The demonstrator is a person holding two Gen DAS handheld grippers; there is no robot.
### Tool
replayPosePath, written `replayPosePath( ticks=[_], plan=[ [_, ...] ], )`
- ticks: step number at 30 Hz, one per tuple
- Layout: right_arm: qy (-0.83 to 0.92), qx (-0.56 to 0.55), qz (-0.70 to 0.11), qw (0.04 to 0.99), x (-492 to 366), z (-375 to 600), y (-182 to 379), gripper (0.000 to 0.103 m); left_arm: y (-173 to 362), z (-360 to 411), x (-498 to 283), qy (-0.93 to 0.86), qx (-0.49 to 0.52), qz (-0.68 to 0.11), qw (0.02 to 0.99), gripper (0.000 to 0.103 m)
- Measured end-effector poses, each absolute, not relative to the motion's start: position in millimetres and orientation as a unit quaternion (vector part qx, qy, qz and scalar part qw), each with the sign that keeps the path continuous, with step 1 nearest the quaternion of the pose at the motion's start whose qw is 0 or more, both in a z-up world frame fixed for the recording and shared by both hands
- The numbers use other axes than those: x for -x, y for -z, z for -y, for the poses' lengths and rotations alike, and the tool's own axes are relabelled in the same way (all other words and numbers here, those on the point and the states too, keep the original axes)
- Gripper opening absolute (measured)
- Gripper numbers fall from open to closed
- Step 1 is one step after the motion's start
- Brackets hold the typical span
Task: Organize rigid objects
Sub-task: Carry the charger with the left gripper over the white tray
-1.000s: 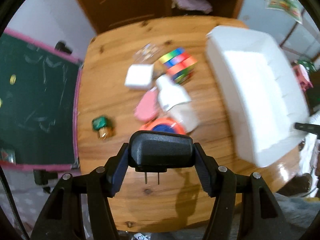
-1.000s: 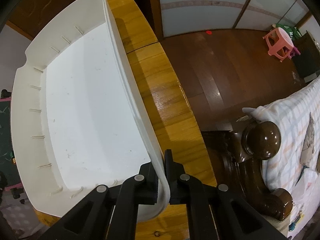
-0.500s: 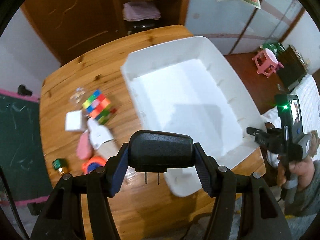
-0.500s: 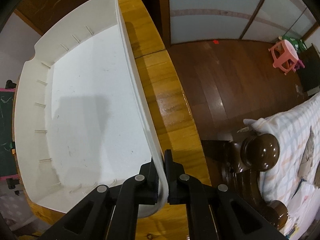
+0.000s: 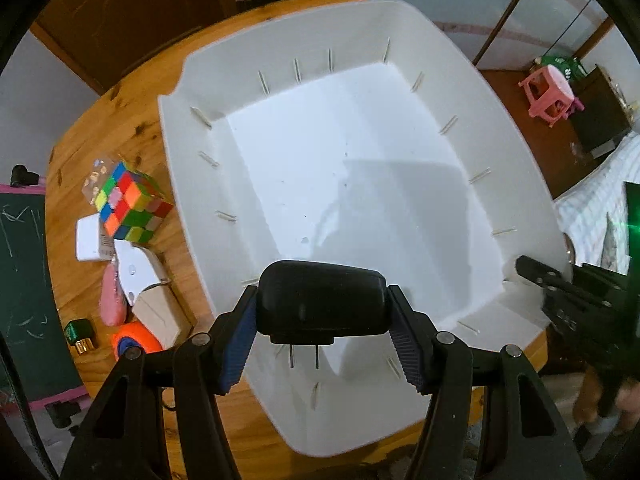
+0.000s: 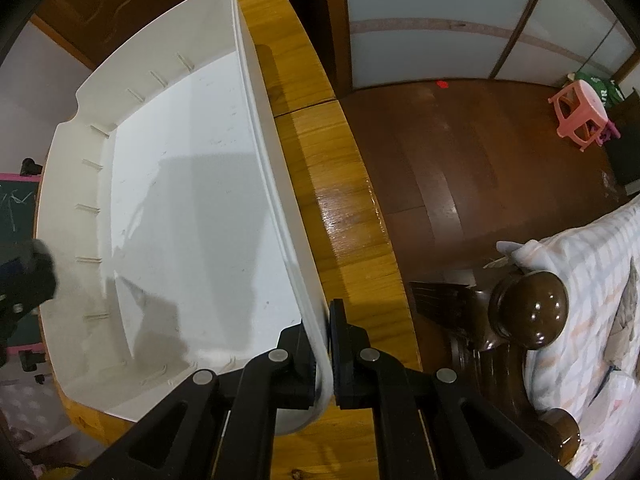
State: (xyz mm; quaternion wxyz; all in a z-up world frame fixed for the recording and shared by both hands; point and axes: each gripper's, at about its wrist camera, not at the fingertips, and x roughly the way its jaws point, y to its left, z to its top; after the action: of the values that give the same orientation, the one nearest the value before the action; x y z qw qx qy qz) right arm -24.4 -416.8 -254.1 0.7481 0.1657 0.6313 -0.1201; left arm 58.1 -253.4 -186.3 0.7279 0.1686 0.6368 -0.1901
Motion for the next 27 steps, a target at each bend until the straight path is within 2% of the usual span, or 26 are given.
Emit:
replayPosePath(
  ticks=[10,17,19,27],
  plan=[
    [0.11,-0.169,-0.635,0.745,25,421,256,0.006,232,262,-69,0.15,-0.187,-0.664,0.709,0.066],
    [0.106,-0.169,-0.638,0.744,24,420,257,0.007,241,275,-63,0.142,-0.232,-0.645,0.714,0.067],
    [0.106,-0.166,-0.638,0.744,24,419,256,0.007,241,276,-61,0.144,-0.233,-0.643,0.715,0.07],
    [0.105,-0.169,-0.638,0.744,25,419,256,0.007,228,275,-49,0.154,-0.232,-0.623,0.731,0.094]
  ],
)
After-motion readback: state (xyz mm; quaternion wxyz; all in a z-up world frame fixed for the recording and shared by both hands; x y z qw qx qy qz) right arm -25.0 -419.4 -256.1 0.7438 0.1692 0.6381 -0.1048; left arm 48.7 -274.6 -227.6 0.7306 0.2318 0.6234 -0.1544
